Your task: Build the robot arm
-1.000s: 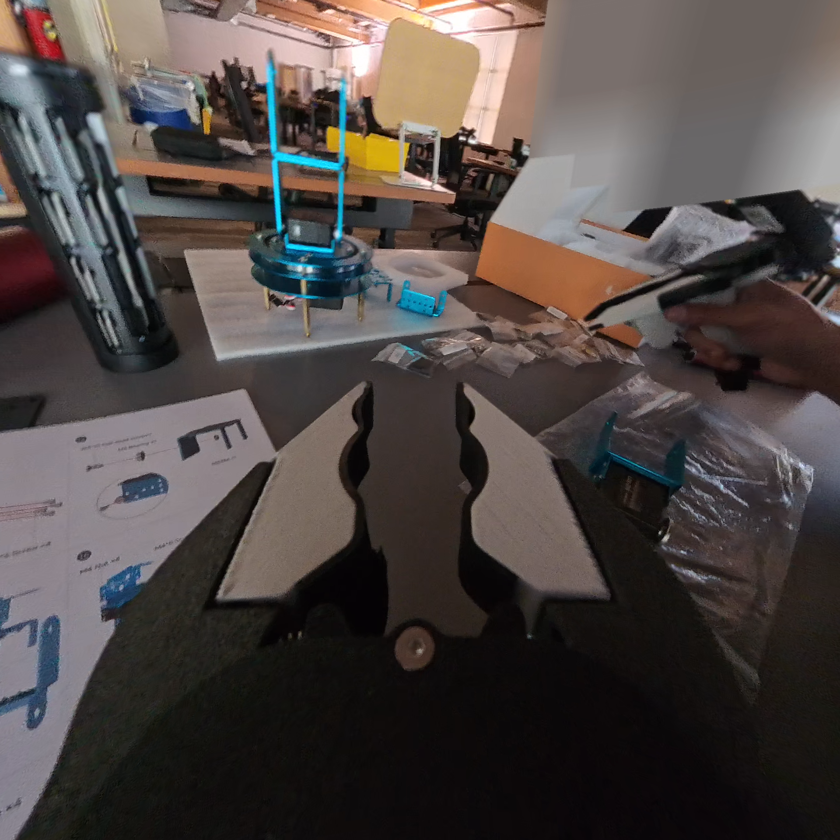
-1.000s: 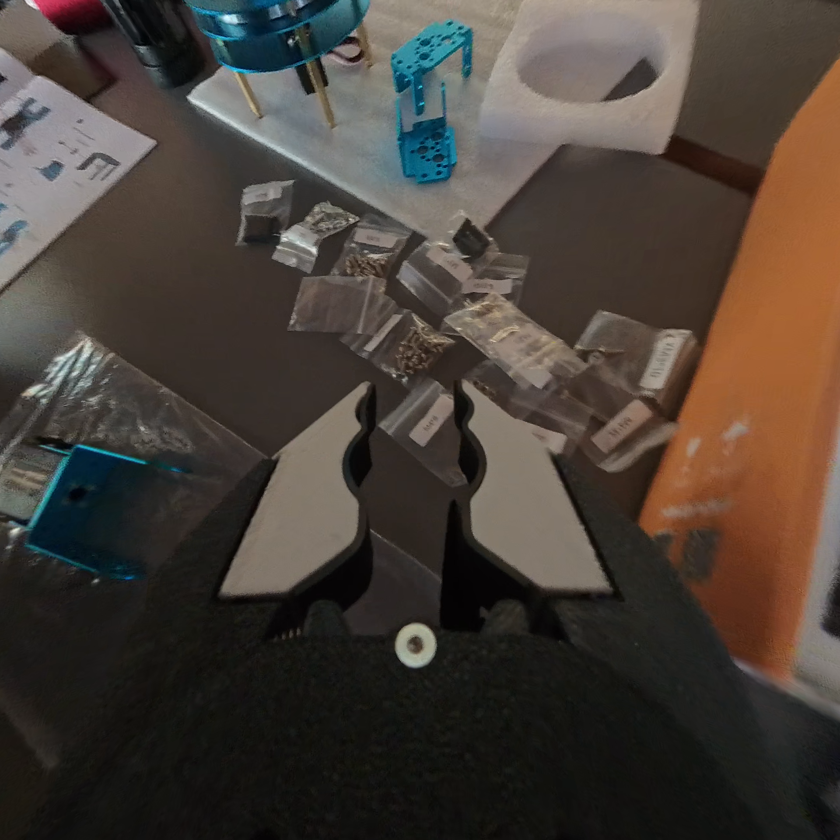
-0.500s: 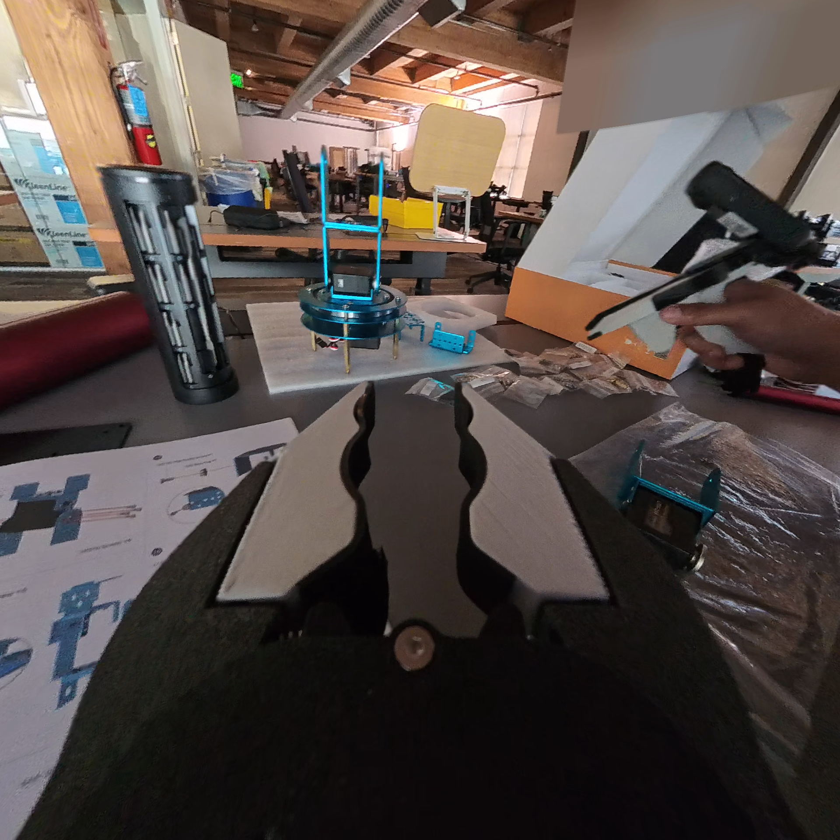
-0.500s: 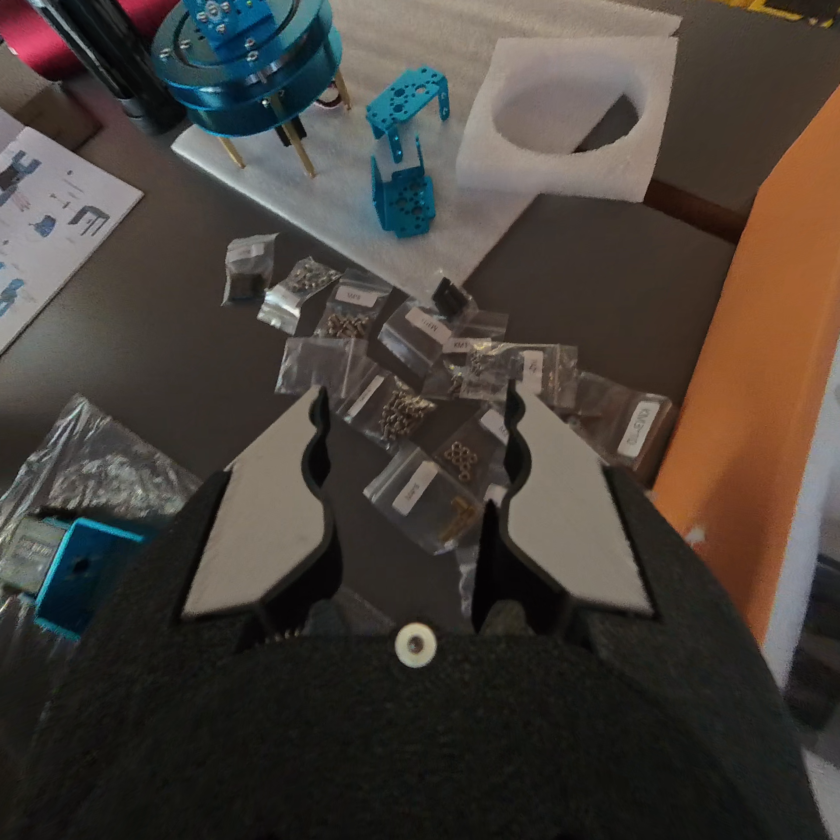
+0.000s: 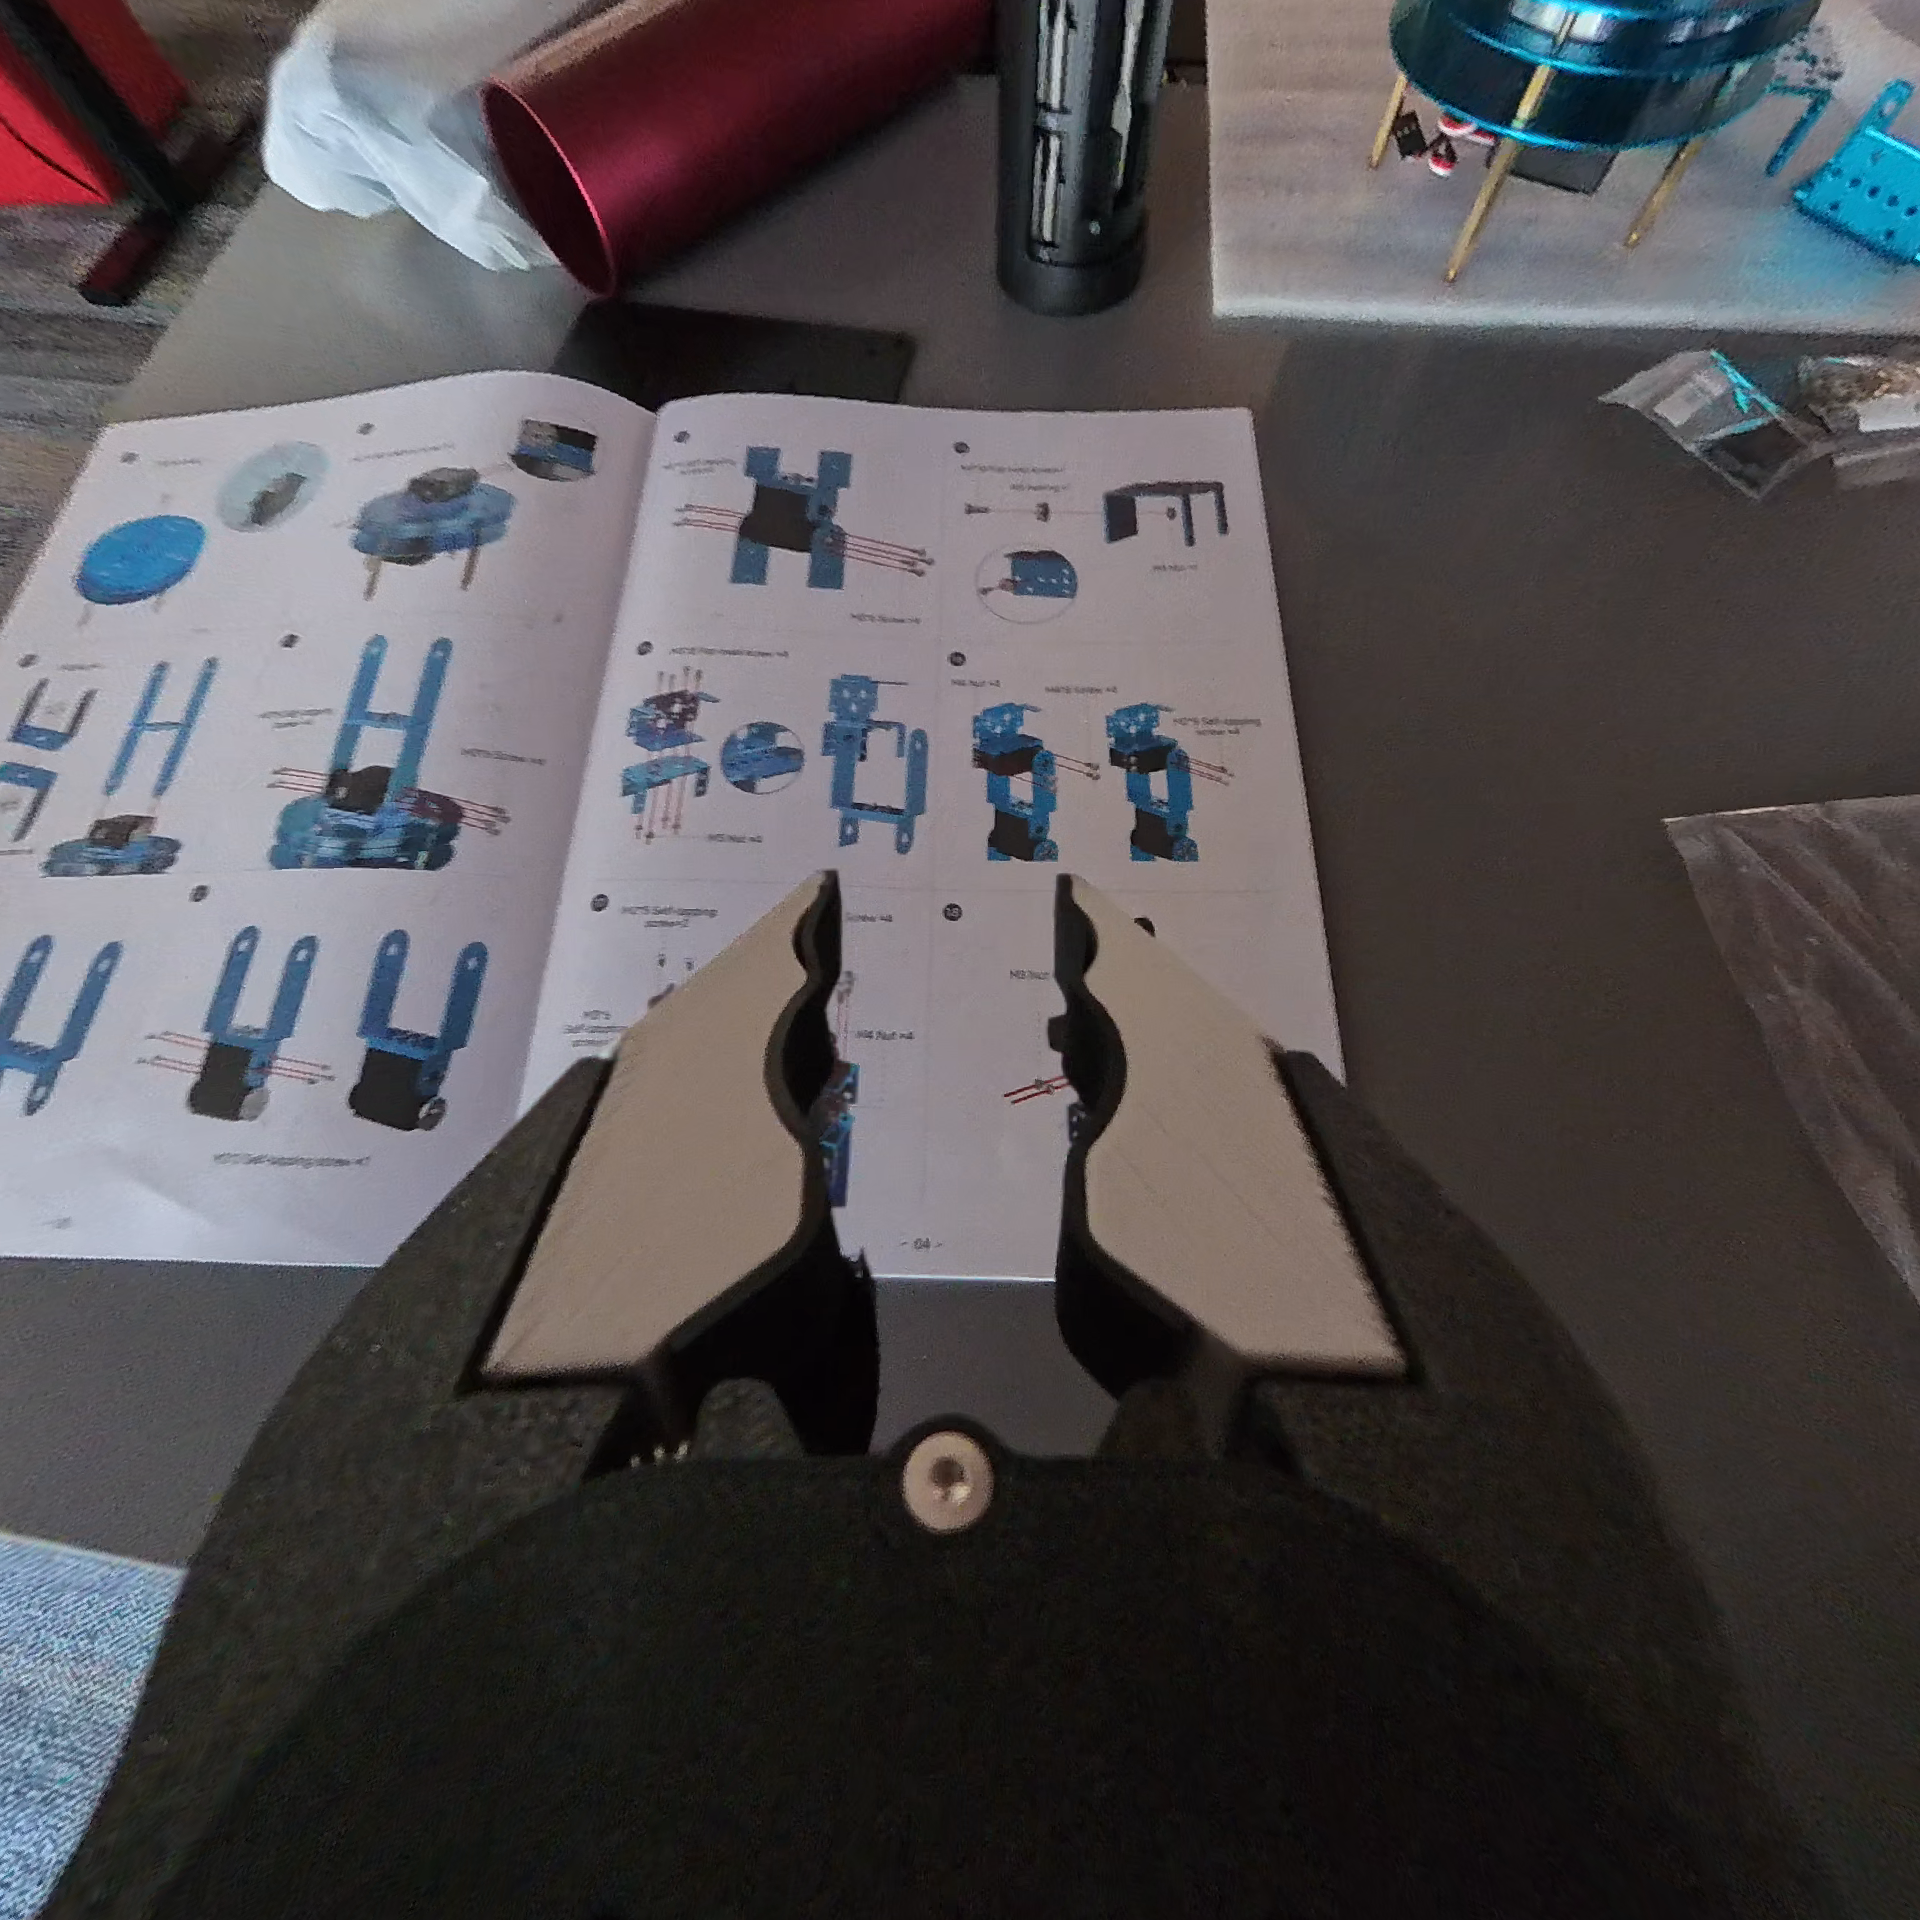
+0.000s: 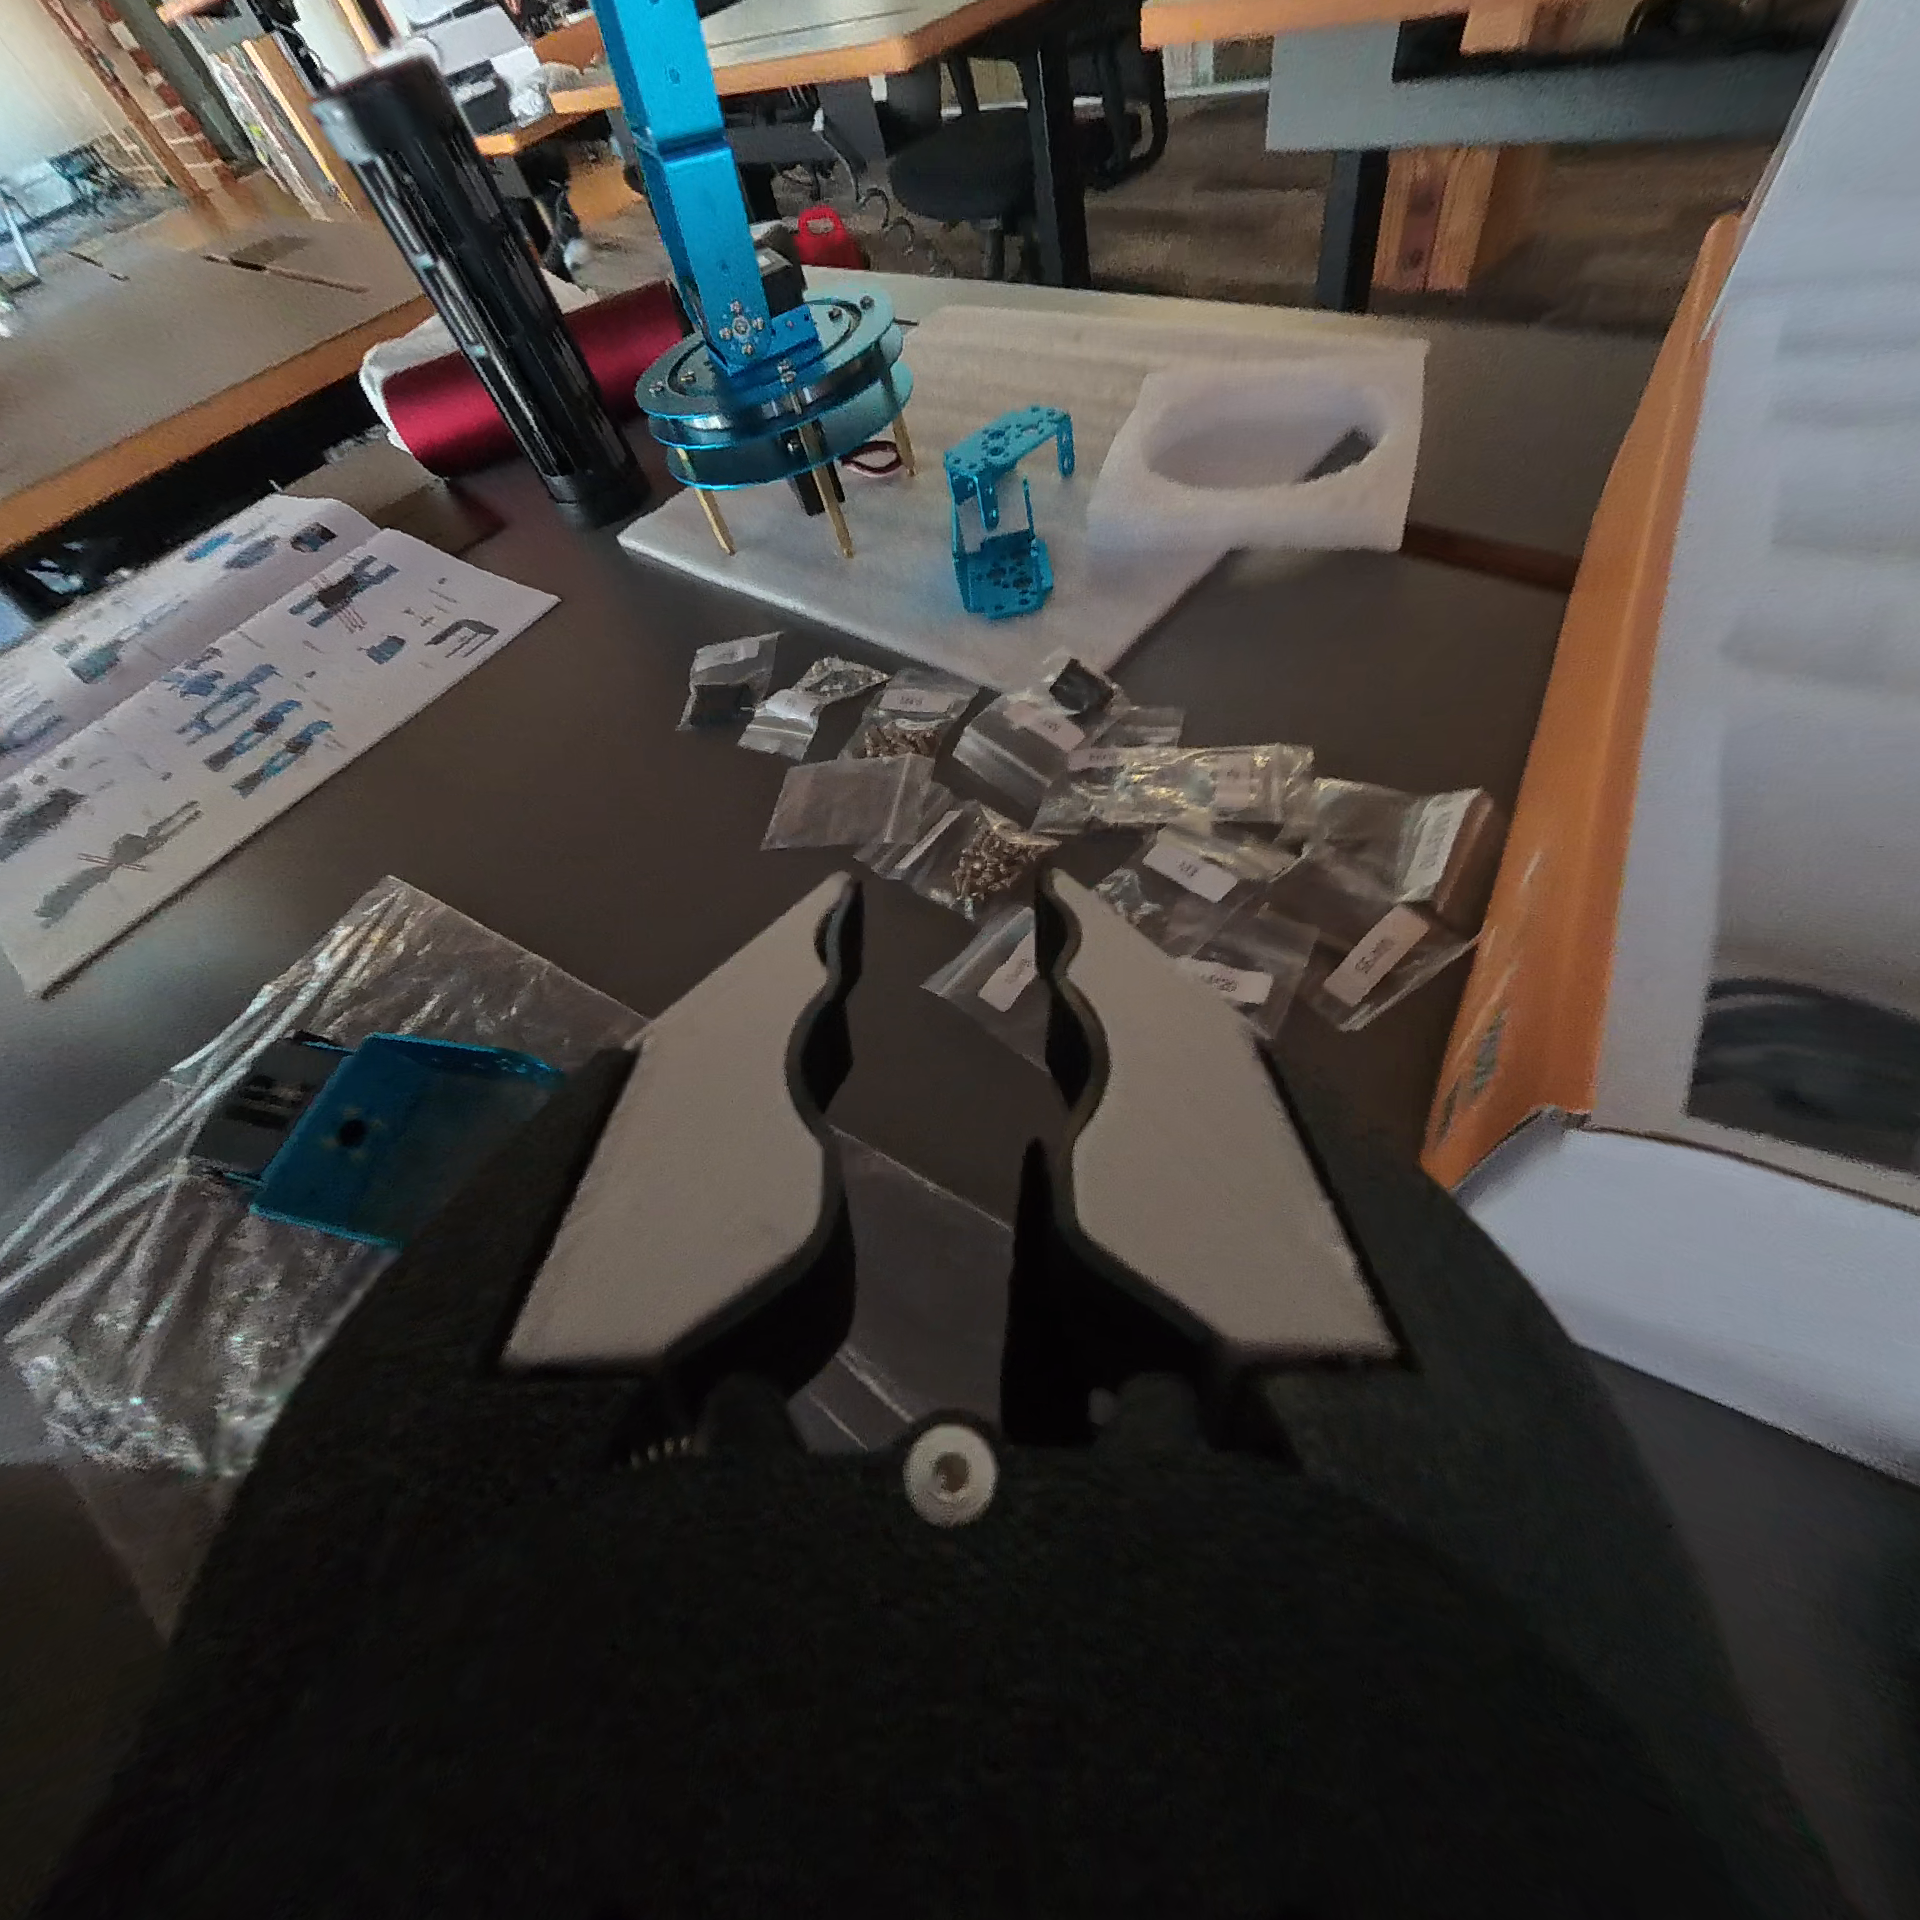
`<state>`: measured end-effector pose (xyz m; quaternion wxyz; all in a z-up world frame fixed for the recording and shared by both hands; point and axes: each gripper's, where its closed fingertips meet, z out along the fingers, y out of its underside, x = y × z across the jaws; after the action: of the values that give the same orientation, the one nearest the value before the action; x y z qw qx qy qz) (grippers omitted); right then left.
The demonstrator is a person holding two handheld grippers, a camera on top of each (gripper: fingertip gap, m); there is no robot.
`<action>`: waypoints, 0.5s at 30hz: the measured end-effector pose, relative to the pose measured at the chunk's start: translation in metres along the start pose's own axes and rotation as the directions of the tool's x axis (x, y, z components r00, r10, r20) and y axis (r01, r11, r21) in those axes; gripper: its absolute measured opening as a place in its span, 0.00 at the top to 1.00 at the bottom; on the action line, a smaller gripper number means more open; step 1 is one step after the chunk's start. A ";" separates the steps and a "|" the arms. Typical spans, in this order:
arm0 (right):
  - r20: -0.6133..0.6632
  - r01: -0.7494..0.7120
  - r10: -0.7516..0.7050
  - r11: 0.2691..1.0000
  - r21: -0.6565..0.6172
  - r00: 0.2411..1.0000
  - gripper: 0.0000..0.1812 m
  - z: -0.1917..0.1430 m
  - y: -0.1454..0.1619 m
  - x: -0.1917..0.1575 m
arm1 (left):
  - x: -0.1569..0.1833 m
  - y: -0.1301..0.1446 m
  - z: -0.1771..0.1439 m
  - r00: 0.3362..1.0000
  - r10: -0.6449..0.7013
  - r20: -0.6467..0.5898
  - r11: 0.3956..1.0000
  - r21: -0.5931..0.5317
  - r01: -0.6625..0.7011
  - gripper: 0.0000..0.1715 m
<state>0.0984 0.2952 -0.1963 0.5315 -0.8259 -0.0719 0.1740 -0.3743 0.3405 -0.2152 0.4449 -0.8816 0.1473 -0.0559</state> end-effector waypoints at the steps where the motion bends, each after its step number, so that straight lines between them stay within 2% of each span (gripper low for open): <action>1: -0.006 0.021 -0.021 1.000 0.000 1.000 0.84 -0.001 0.000 0.000 | -0.002 -0.002 -0.002 1.000 -0.001 0.015 1.000 0.012 0.001 0.77; 7: 0.034 0.054 -0.055 0.998 0.017 0.998 0.88 0.000 -0.001 -0.015 | -0.007 -0.012 -0.007 0.998 -0.012 0.061 0.997 0.080 0.008 0.76; 15: 0.037 0.070 -0.070 0.998 -0.002 0.997 0.89 0.002 0.002 -0.020 | -0.008 -0.012 0.001 0.999 0.026 0.038 0.999 0.042 -0.027 0.73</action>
<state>0.0791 0.2899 -0.1943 0.5346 -0.8203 -0.1107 0.1706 -0.3787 0.3506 -0.2055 0.4669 -0.8708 0.1494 -0.0366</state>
